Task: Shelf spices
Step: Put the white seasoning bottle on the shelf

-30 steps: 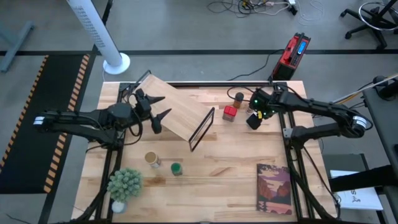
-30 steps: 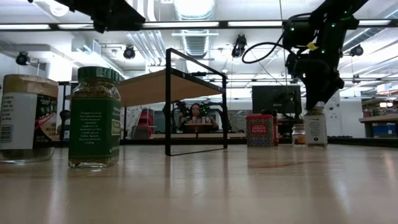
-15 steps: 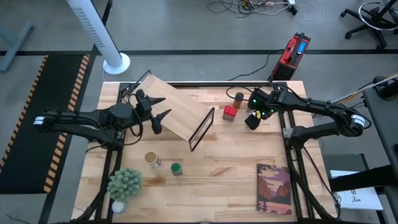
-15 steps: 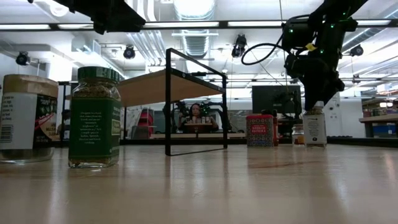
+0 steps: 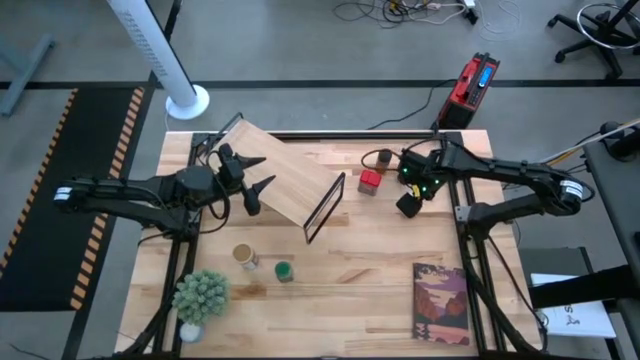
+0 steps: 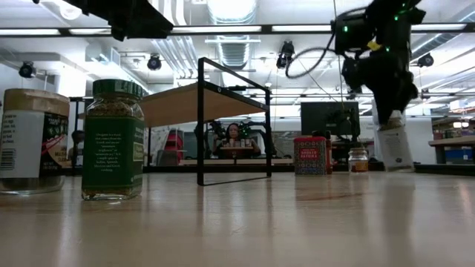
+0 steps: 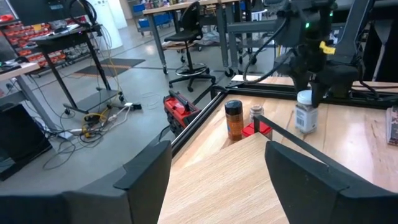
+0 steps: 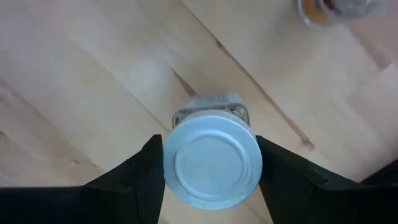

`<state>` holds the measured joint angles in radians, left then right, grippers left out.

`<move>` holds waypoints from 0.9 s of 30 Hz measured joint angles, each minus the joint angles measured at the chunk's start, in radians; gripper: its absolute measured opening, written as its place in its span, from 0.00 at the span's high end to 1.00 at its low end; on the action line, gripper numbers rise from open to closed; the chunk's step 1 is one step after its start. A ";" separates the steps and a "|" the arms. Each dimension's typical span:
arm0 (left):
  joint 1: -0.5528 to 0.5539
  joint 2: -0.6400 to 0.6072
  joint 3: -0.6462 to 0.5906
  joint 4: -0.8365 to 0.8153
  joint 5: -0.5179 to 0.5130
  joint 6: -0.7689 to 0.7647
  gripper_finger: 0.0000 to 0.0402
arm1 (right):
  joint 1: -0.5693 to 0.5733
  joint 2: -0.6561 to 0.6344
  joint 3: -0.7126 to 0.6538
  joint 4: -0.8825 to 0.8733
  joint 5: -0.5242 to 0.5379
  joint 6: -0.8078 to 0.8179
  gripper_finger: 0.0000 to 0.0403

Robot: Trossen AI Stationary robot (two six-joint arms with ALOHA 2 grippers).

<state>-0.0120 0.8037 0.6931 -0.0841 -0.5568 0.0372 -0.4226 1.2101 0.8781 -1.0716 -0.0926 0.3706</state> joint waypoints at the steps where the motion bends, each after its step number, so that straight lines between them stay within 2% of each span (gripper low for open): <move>1: 0.000 0.000 0.000 0.000 0.000 0.000 0.38 | 0.011 -0.002 0.013 -0.003 0.004 0.000 0.50; 7: 0.000 -0.001 0.000 -0.003 0.000 -0.001 0.36 | 0.064 0.023 0.032 0.002 0.064 -0.012 0.44; 13: 0.000 -0.002 -0.001 -0.024 0.000 -0.004 0.37 | 0.081 0.067 0.024 0.009 0.067 -0.014 0.39; 27: 0.000 -0.026 -0.001 -0.046 0.000 -0.016 0.37 | 0.090 0.167 0.014 0.041 0.068 -0.046 0.49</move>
<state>-0.0120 0.7777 0.6918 -0.1304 -0.5571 0.0208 -0.3329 1.3770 0.8921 -1.0310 -0.0246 0.3251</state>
